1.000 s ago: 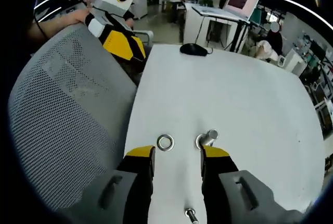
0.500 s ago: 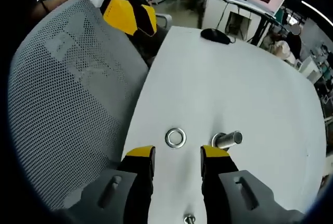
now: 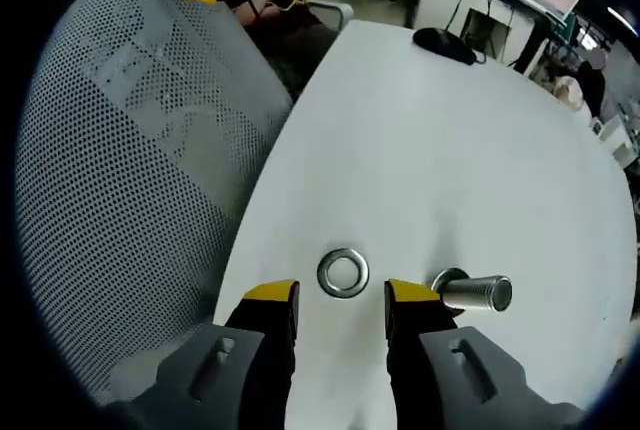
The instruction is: Place the washer onto the threaded stud by aligning its center hole with the stud, sliding it down to the base, and recovering from edge contact or off-axis alignment until the washer reaches the visible bottom stop.
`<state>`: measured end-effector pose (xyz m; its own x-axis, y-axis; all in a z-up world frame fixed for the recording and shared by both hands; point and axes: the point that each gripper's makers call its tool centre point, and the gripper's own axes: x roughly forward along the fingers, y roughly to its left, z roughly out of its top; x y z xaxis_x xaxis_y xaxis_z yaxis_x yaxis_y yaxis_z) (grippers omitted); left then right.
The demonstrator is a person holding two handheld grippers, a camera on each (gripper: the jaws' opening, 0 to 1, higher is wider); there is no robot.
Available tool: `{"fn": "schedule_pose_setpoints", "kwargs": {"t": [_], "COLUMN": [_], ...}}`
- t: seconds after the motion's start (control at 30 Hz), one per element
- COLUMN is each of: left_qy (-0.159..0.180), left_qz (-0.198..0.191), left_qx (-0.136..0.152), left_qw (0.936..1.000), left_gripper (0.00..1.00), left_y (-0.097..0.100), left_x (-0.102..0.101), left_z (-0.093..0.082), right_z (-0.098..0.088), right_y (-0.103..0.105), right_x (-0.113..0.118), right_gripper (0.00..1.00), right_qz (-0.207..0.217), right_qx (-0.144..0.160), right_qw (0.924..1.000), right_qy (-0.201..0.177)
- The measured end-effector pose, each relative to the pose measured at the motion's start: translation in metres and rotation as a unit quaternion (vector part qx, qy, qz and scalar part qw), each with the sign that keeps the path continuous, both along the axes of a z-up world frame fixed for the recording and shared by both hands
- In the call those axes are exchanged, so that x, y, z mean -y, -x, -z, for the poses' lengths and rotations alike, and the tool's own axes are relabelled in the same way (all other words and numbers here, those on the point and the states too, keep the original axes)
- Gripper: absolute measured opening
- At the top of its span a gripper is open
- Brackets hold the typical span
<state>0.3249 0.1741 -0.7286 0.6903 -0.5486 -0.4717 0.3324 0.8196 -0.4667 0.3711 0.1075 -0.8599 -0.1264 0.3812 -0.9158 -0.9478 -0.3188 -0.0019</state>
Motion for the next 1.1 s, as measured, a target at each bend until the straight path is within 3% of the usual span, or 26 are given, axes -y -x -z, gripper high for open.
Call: {"fn": "schedule_pose_setpoints", "kwargs": {"t": [0.53, 0.7, 0.77, 1.1], "left_qy": [-0.026, -0.027, -0.028, -0.029], "left_qz": [0.033, 0.032, 0.033, 0.035], "left_qx": [-0.015, -0.016, -0.018, -0.021], "left_qw": [0.9990, 0.9990, 0.9989, 0.9987], "left_gripper": [0.25, 0.26, 0.26, 0.26], "left_y": [0.005, 0.005, 0.006, 0.007], "left_x": [0.005, 0.005, 0.005, 0.006], "left_z": [0.009, 0.010, 0.011, 0.012], "right_z": [0.007, 0.007, 0.007, 0.006], "right_y": [0.000, 0.000, -0.001, -0.003], "right_x": [-0.006, -0.006, -0.003, -0.004], "right_gripper": [0.34, 0.31, 0.25, 0.23], "right_qz": [-0.001, -0.004, -0.004, 0.000], "right_qx": [0.002, 0.002, 0.004, 0.002], "right_qw": [1.0000, 1.0000, 0.9999, 1.0000], "right_qy": [0.004, 0.006, 0.013, 0.006]}}
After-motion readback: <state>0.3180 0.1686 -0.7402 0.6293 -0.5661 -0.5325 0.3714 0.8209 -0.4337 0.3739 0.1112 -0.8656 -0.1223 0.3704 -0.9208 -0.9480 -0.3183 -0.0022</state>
